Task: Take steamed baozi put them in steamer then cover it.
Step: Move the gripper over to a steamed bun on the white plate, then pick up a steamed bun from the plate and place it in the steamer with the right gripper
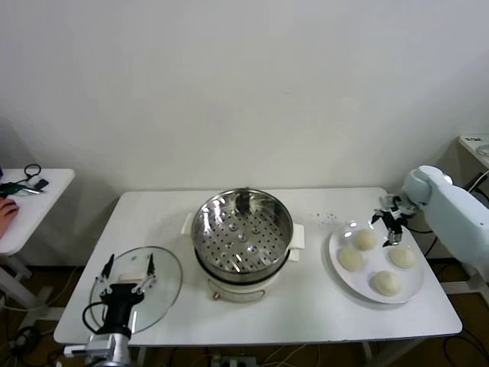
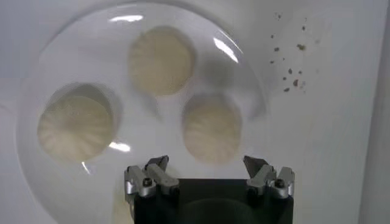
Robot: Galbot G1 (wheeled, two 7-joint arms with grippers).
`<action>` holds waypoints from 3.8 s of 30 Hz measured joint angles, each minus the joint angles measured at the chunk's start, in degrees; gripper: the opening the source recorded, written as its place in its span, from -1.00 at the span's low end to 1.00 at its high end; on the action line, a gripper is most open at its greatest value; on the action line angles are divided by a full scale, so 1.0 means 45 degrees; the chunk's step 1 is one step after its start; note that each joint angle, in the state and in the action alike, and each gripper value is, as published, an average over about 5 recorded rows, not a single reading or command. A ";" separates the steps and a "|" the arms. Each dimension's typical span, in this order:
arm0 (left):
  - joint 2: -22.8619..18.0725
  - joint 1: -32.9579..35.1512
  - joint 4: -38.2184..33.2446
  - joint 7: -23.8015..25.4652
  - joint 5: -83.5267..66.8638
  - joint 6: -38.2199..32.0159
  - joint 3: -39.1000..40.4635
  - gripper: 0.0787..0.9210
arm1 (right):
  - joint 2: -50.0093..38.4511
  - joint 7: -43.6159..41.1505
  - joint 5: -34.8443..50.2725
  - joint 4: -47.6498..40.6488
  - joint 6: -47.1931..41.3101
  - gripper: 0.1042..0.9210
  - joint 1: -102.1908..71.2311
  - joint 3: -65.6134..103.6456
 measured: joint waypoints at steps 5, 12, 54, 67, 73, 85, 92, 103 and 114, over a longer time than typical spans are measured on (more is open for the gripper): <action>-0.0012 -0.0052 0.0097 -0.0031 0.0046 -0.0001 -0.0023 0.77 | 0.0650 0.0096 -0.0593 -0.0839 0.0205 0.76 0.0008 0.0241; -0.0012 -0.0089 0.0227 -0.0052 0.0095 0.0001 -0.0045 0.77 | 0.1430 0.0199 -0.1257 -0.1737 0.0401 0.76 -0.0034 0.0706; -0.0092 0.0410 0.0023 0.0001 0.0102 -0.0110 -0.0385 0.77 | 0.1187 -0.1011 0.1876 0.0831 0.1724 0.38 0.3298 -0.3028; -0.0209 0.0866 -0.0260 0.0197 0.0100 -0.0057 -0.0126 0.77 | 0.2993 -0.1010 0.3376 0.2803 0.3389 0.39 0.6305 -0.5514; -0.0128 0.1087 -0.0340 0.0246 0.0100 -0.0066 -0.0109 0.77 | 0.4096 -0.0755 0.2759 0.3670 0.4330 0.39 0.6743 -0.5865; -0.0141 0.1471 -0.0368 0.0255 0.0188 -0.0147 -0.0211 0.77 | 0.5623 -0.0410 0.0879 0.4752 0.5620 0.41 0.6155 -0.6080; -0.0118 0.1540 -0.0375 0.0265 0.0205 -0.0150 -0.0234 0.77 | 0.5990 -0.0308 0.0173 0.5180 0.5977 0.41 0.5473 -0.6232; -0.0112 0.1577 -0.0339 0.0280 0.0206 -0.0134 -0.0238 0.77 | 0.6358 -0.0095 -0.0818 0.5119 0.6357 0.41 0.4558 -0.6283; -0.0105 0.1638 -0.0269 0.0287 0.0129 -0.0134 -0.0252 0.77 | 0.6628 0.0011 -0.1329 0.4473 0.6425 0.44 0.3940 -0.6100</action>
